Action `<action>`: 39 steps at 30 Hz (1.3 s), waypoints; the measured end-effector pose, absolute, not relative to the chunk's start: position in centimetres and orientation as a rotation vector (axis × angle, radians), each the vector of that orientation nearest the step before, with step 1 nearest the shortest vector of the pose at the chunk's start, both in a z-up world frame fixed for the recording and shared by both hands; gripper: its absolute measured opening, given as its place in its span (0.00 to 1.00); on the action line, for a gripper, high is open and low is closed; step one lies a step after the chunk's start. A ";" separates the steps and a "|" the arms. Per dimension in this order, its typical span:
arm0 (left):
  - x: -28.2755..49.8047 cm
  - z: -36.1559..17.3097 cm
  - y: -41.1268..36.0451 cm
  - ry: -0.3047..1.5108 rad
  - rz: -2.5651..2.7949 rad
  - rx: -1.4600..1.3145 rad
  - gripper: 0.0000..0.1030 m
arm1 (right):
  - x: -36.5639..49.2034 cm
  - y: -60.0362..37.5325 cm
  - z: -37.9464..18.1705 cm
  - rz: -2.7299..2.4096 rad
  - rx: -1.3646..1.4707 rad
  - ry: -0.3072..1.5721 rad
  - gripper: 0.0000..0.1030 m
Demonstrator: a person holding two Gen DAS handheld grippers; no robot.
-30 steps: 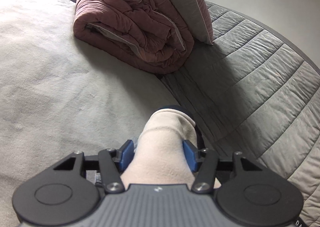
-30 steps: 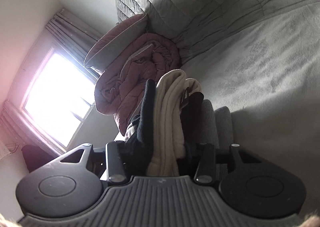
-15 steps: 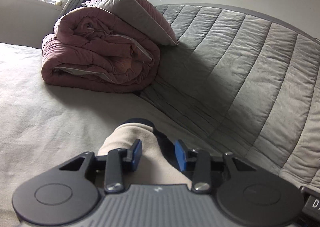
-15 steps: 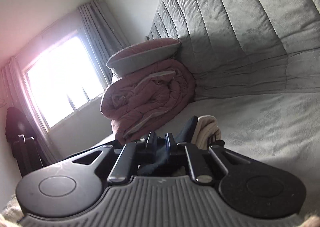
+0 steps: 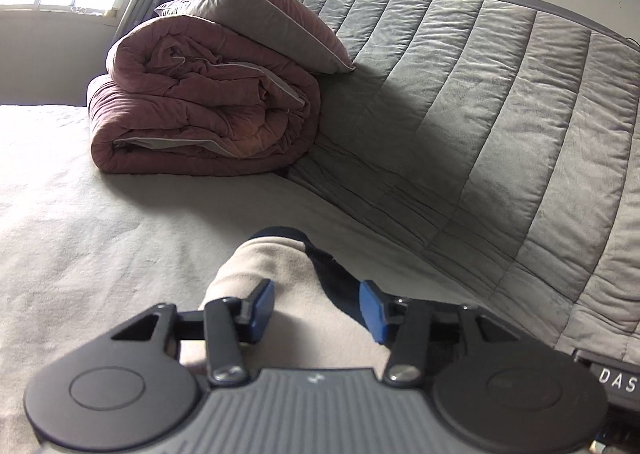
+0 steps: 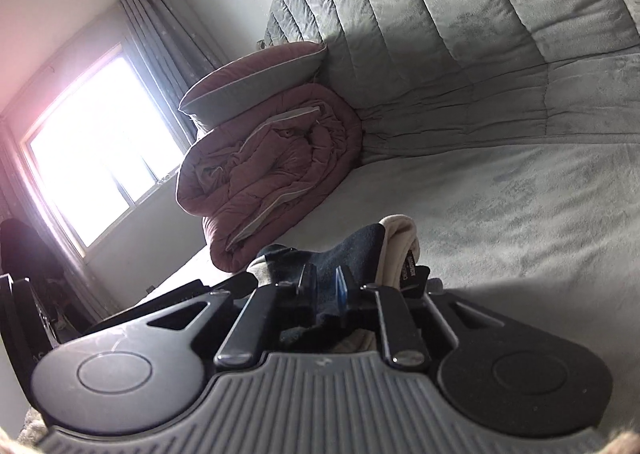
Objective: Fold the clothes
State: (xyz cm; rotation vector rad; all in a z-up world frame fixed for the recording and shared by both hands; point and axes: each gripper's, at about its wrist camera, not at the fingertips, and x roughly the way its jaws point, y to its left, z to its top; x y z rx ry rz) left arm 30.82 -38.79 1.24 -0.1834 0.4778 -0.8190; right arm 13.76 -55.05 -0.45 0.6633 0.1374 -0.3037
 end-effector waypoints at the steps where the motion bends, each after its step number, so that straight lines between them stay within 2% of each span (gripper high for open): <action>1: 30.3 1.5 -38.3 0.485 -0.807 -0.190 0.53 | 13.8 -55.0 -0.3 -0.298 0.663 0.142 0.18; 4: 28.2 2.6 -36.8 0.508 -0.762 -0.183 0.61 | 13.9 -54.4 0.1 -0.290 0.650 0.157 0.20; 6: 26.9 3.4 -35.5 0.539 -0.719 -0.199 0.68 | 13.7 -53.9 0.5 -0.281 0.640 0.154 0.35; 7: 26.3 3.6 -34.9 0.553 -0.703 -0.208 0.70 | 13.5 -53.7 0.8 -0.274 0.638 0.150 0.48; 14: 23.2 5.0 -32.2 0.648 -0.599 -0.164 0.79 | 11.8 -51.7 2.4 -0.286 0.674 0.243 0.50; 19: 20.8 6.3 -30.9 0.697 -0.527 -0.112 0.82 | 10.6 -49.8 4.7 -0.264 0.661 0.335 0.56; 23: 18.6 7.9 -30.2 0.718 -0.475 -0.075 0.90 | 9.3 -48.4 6.5 -0.250 0.639 0.380 0.64; 26: 16.9 8.6 -29.9 0.753 -0.466 -0.040 0.97 | 8.3 -47.6 7.9 -0.263 0.632 0.412 0.65; 34: 12.8 10.3 -28.9 0.876 -0.458 0.016 0.99 | 4.6 -45.1 10.8 -0.261 0.535 0.490 0.83; 39: 9.6 11.7 -28.0 0.880 -0.441 0.083 0.99 | 1.9 -43.9 12.0 -0.252 0.535 0.493 0.88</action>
